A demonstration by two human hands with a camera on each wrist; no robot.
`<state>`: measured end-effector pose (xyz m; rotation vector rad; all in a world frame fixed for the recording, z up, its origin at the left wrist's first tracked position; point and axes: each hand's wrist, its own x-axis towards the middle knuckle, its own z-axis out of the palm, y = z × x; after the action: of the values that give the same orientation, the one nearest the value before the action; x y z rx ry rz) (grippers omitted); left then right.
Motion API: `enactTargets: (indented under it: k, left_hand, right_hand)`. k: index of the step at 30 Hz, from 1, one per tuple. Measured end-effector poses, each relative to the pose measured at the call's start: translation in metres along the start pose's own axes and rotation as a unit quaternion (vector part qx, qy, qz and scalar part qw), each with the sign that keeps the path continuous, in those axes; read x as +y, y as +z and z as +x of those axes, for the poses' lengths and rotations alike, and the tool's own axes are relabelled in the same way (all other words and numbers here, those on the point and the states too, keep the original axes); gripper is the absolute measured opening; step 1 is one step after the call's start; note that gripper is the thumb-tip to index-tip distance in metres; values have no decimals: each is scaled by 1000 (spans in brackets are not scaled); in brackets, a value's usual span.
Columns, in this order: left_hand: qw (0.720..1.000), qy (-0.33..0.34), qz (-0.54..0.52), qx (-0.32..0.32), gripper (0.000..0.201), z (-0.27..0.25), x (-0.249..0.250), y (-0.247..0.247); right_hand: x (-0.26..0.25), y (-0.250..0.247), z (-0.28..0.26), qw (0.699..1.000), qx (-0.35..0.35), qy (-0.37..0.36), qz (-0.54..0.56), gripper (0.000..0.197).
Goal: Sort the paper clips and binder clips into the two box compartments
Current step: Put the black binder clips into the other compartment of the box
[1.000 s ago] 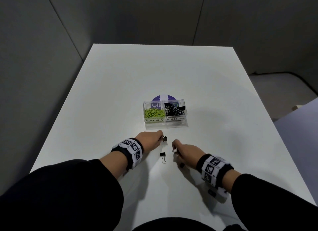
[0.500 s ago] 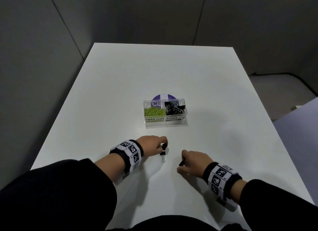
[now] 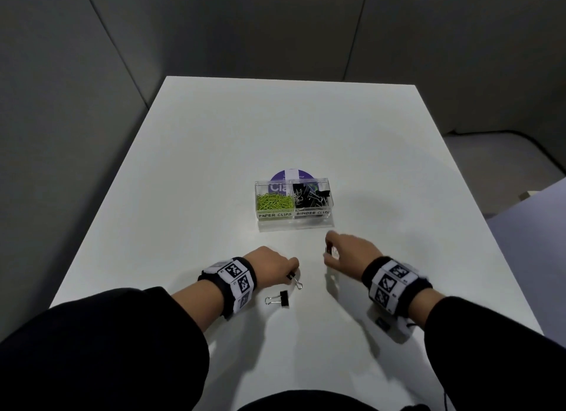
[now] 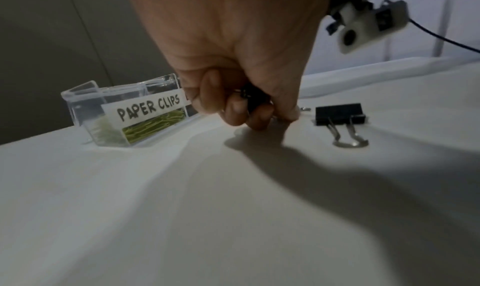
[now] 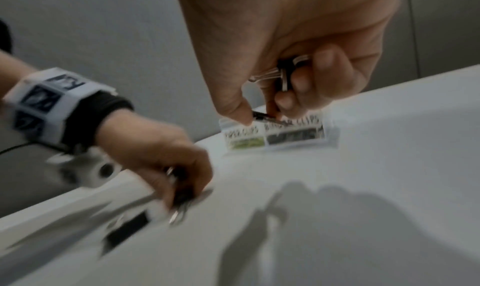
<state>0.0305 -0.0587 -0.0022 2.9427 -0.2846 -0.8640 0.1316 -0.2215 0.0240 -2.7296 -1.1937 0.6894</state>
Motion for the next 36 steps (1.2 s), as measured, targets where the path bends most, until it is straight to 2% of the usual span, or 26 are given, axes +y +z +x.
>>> enactTargets:
  k: [7, 10, 13, 15, 17, 18, 20, 21, 22, 24, 25, 27, 29, 32, 34, 36]
  left_hand:
    - [992, -46, -107, 45, 31, -8, -17, 0]
    - [990, -61, -121, 46, 28, -16, -22, 3]
    - [985, -81, -141, 53, 29, -24, -29, 8]
    - [980, -96, -164, 62, 29, -28, -37, 12]
    - [975, -104, -180, 75, 28, -30, -45, 15]
    - [973, -106, -186, 83, 28, -31, -49, 15]
    - [970, -109, -196, 94, 27, -33, -56, 11]
    - [969, -109, -199, 100, 26, -33, -59, 7]
    - [968, -109, -199, 106, 25, -33, -63, 2]
    - [968, -107, -194, 122, 23, -29, -68, -10]
    - [967, -106, -193, 132, 22, -26, -70, -16]
    - [963, -103, -199, 147, 21, -19, -71, -29]
    - [961, -102, -199, 160, 20, -12, -72, -41]
    - [960, -96, -198, 173, 19, -2, -73, -57]
    - [960, -87, -202, 176, 20, 5, -74, -67]
    - [961, -72, -199, 177, 21, 15, -77, -76]
  right_hand:
    - [-11, -60, 65, 993, 101, 7, 61, 21]
    - [-15, -60, 90, 996, 88, 10, 28, 25]
    - [-16, -52, 97, 997, 65, -7, -47, 42]
    - [-21, -47, 88, 988, 116, -42, -91, 48]
    - [-31, -35, 68, 974, 181, -118, -66, 41]
    - [-37, -25, 54, 972, 168, -152, -56, 37]
    - [-50, 6, 23, 979, 38, -192, -47, 37]
    - [-55, 21, 9, 975, -32, -212, -58, 41]
    - [-57, 34, -2, 966, -73, -237, -77, 45]
    - [-59, 53, -10, 955, -139, -245, -90, 38]
    - [-56, 59, -7, 955, -143, -239, -102, 30]
    - [-51, 55, 1, 962, -118, -229, -91, 18]
    - [-40, 43, 9, 970, -80, -210, -89, 23]
    - [-21, 1, 22, 989, 11, -139, -52, 27]
    - [-9, -27, 35, 991, 86, -100, -28, 26]
    - [0, -49, 49, 991, 125, -55, -6, 26]
